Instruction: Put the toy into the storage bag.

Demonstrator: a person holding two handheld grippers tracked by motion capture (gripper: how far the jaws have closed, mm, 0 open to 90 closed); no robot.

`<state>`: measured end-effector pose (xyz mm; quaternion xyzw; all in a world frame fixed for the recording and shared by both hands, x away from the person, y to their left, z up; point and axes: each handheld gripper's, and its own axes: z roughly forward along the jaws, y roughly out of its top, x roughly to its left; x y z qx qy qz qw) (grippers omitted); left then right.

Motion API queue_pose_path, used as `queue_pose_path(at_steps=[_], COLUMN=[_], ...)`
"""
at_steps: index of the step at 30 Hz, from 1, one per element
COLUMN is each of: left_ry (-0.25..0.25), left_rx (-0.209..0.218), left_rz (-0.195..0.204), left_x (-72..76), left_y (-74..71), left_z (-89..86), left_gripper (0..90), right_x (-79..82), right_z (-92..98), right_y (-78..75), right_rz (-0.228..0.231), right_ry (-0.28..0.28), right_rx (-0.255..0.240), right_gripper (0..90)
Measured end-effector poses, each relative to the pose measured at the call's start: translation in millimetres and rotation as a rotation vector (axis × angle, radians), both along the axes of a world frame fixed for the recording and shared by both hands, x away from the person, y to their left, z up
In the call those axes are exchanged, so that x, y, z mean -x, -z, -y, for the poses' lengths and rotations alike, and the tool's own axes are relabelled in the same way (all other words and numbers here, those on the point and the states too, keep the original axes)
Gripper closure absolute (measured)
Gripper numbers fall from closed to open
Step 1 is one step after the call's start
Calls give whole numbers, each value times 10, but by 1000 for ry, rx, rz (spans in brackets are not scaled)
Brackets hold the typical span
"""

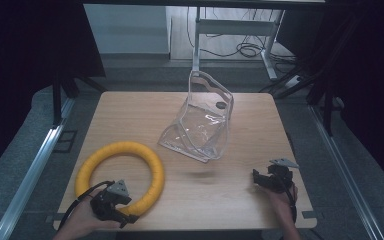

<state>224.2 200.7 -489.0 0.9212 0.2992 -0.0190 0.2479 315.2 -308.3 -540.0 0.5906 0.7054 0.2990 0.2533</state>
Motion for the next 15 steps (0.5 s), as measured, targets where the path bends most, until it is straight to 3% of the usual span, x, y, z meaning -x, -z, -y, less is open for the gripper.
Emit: queue_pose_path(at_steps=[15], left_ry=[-11], left_rx=[-166], left_rz=[-25], left_x=[-69], left_y=[149], left_z=[245], left_gripper=[394], right_x=[0], right_z=[0], right_y=[0], right_rz=[0], right_ry=[0], right_rx=[0], right_gripper=[141])
